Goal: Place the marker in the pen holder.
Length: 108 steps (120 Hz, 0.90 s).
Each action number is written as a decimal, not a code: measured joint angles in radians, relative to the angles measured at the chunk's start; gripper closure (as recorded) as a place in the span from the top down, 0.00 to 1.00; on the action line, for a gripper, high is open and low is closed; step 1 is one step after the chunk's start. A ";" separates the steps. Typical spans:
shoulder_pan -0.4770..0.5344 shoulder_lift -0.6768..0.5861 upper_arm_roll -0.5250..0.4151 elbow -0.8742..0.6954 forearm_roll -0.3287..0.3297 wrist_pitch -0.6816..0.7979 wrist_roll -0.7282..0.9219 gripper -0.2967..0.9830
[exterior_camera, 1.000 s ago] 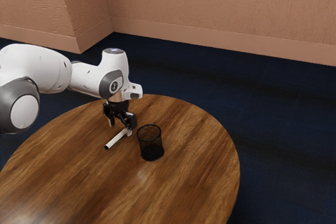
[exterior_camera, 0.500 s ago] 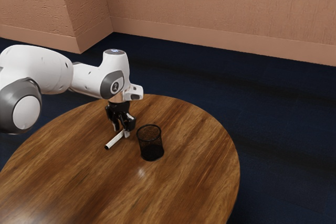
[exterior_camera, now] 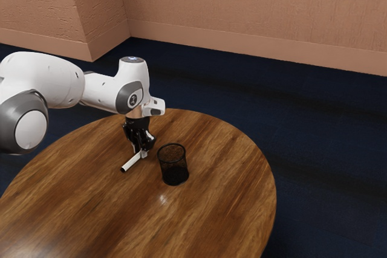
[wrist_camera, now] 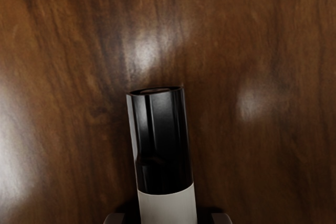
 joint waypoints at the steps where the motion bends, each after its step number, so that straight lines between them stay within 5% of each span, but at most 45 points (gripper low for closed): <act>1: 0.000 0.000 0.000 0.000 0.000 0.000 0.000 0.34; 45: 0.000 0.004 0.011 0.001 0.002 -0.011 0.006 0.32; 85: -0.001 -0.002 0.011 0.016 0.009 -0.004 -0.004 0.17; 108: -0.003 -0.143 -0.018 0.017 -0.001 0.019 -0.015 0.15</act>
